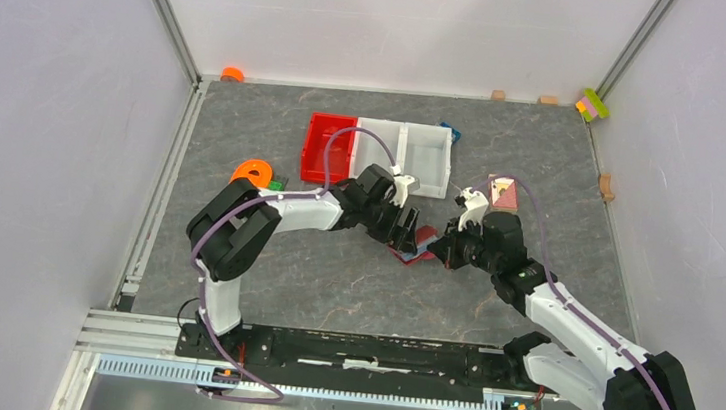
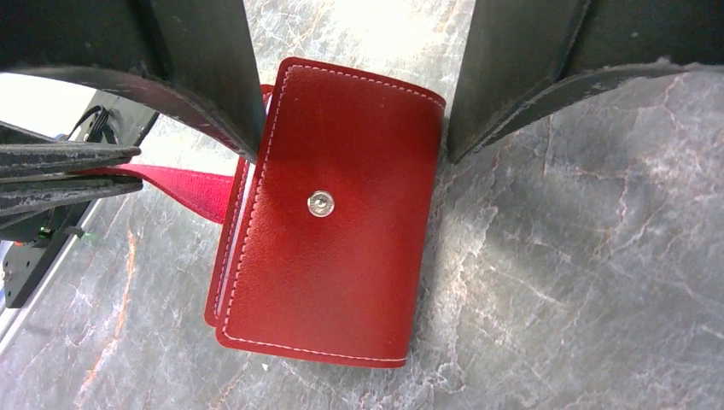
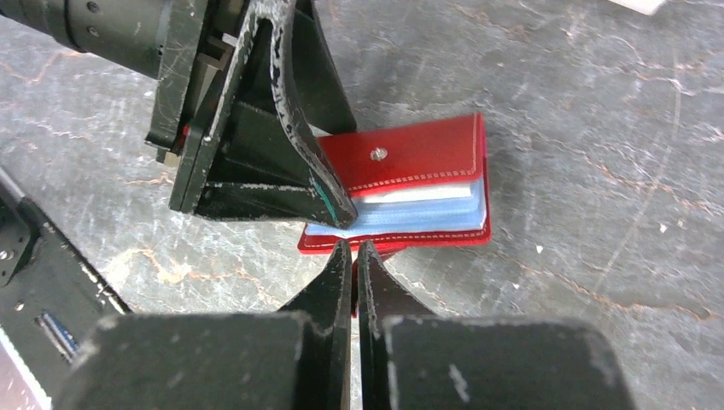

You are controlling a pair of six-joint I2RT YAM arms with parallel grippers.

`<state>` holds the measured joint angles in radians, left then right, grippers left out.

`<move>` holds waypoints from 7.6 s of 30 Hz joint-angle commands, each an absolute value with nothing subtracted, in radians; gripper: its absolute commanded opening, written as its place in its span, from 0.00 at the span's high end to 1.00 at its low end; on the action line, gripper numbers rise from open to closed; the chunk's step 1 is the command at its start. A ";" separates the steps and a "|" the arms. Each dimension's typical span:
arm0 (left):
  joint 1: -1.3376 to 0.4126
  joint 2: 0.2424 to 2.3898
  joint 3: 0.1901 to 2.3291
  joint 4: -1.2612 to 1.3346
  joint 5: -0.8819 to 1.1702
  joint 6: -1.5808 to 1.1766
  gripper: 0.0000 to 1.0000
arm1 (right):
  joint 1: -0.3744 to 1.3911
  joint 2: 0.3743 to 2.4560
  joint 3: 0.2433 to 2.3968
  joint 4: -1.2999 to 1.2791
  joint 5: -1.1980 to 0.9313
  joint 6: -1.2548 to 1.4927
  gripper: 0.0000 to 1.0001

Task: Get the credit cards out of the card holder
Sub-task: Open the card holder at the center of the board.

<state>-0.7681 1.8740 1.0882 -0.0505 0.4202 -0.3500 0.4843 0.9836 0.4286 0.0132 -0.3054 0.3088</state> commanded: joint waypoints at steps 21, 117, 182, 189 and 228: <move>-0.723 1.878 1.041 0.055 0.527 -0.425 0.68 | 0.488 0.993 0.462 -0.108 0.063 0.346 0.23; -0.884 1.732 1.062 -0.172 0.004 -0.267 0.00 | 0.488 1.079 0.565 -0.100 -0.173 0.480 1.00; -0.649 1.816 0.933 0.178 0.556 -0.532 0.58 | 0.488 1.108 0.529 -0.092 -0.207 0.418 1.00; -0.649 1.815 0.925 0.192 0.560 -0.536 0.92 | 0.487 1.123 0.528 -0.102 -0.184 0.402 1.00; -0.656 1.797 0.888 0.063 0.324 -0.585 0.98 | 0.488 1.020 0.309 0.032 -0.105 0.645 0.16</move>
